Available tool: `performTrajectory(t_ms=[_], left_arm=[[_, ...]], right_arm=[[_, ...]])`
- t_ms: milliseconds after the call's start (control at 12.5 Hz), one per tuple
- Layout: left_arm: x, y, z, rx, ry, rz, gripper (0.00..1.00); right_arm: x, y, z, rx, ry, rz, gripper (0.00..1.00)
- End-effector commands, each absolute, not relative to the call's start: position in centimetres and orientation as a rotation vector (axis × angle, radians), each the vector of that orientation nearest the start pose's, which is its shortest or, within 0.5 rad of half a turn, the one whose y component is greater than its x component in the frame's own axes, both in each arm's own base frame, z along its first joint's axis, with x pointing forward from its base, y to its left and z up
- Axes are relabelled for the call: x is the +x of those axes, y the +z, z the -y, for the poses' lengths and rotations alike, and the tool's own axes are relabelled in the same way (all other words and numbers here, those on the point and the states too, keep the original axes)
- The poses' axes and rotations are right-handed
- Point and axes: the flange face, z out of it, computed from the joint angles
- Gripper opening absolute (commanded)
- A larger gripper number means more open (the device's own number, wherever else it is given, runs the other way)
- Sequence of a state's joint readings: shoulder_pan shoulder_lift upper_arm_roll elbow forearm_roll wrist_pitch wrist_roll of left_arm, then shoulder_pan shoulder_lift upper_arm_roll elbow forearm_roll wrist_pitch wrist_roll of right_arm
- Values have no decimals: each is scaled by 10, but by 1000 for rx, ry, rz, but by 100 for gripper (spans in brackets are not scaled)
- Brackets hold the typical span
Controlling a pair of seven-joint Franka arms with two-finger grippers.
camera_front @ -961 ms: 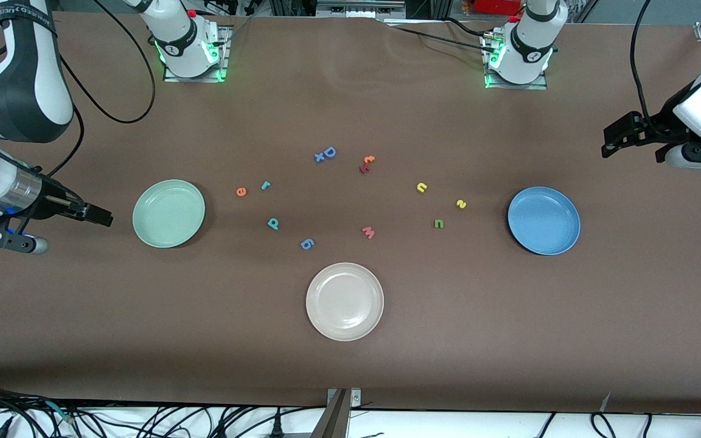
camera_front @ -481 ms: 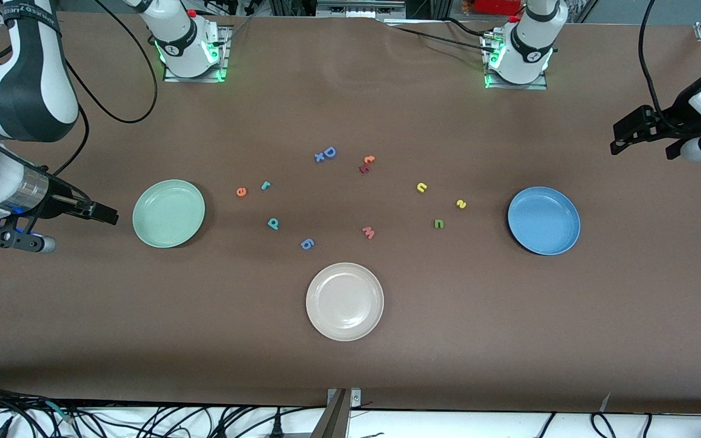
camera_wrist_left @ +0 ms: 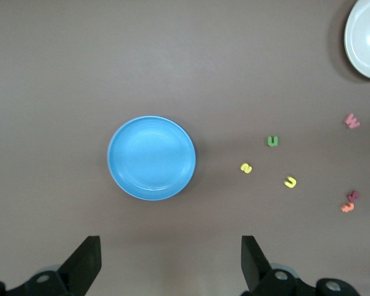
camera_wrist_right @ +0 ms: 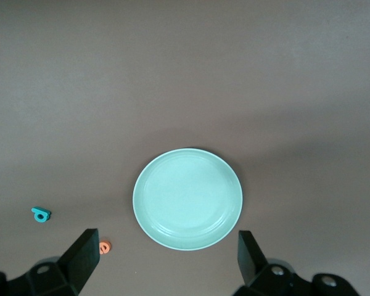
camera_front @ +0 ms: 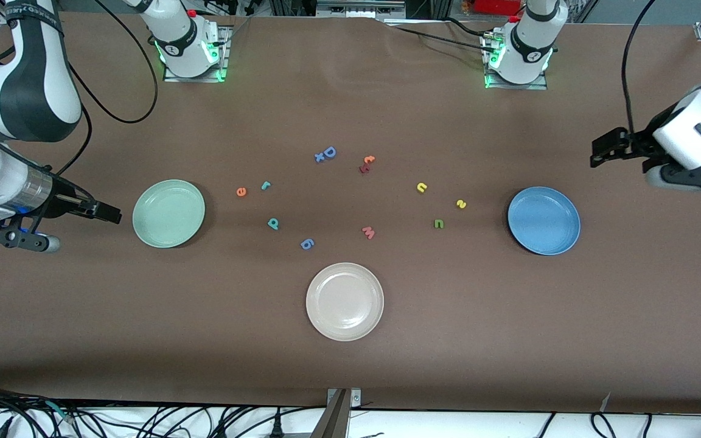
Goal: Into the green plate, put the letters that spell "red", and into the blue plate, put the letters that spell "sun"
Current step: 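Reach the left gripper to the green u while the right gripper reaches letters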
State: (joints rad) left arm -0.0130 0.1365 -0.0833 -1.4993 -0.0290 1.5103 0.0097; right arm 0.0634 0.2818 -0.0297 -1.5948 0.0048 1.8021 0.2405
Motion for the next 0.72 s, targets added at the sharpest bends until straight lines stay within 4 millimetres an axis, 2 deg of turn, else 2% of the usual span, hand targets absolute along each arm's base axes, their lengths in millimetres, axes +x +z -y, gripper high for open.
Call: performTrajectory(t_ms=[0, 240, 481, 641], left_arm=[[600, 531, 82, -3178, 342, -258, 100], [609, 470, 125, -3145, 485, -335, 100], [624, 402, 171, -3137, 509, -418, 100], [632, 371, 184, -3142, 498, -378, 100]], right_arm=[[635, 464, -27, -3117, 134, -318, 99], [634, 462, -33, -3118, 139, -314, 99], [633, 459, -35, -3119, 142, -317, 99], [633, 458, -37, -3119, 142, -317, 99]])
